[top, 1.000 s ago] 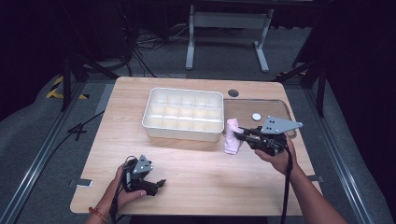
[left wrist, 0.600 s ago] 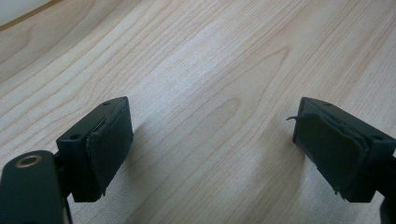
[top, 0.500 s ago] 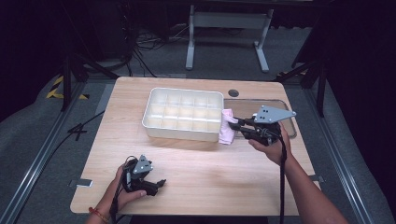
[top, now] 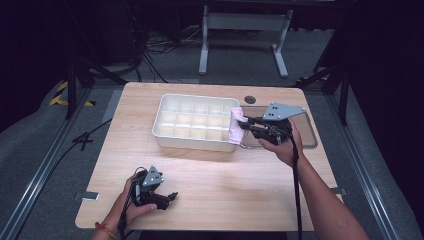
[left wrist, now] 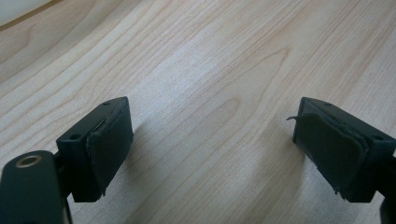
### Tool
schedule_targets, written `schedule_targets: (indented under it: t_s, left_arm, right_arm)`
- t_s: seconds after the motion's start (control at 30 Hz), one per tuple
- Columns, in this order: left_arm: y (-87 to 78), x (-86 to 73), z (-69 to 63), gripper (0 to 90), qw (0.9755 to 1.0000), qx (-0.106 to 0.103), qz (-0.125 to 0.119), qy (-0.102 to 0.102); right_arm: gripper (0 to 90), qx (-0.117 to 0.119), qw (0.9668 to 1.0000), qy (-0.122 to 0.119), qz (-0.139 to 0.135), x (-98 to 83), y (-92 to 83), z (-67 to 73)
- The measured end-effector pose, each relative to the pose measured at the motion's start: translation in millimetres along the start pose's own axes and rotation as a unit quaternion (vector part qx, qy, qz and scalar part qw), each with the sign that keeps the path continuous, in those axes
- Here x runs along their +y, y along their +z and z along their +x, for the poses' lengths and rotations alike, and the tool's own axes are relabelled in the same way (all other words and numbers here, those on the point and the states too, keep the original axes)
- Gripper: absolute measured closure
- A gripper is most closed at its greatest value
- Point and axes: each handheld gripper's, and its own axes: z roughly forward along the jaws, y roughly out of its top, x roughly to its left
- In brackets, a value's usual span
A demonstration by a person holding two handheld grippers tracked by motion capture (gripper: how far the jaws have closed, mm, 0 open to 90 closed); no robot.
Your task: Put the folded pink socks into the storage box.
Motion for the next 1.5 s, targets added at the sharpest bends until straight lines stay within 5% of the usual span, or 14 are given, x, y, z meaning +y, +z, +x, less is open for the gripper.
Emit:
schedule_targets:
  t_s: [1.5]
  left_arm:
    - [-0.1,0.1,0.0,12.4,1.0,0.0,0.001,0.001]
  right_arm:
    - [79.1,0.0,0.9998,0.004,0.019,13.6,61.4,-7.2]
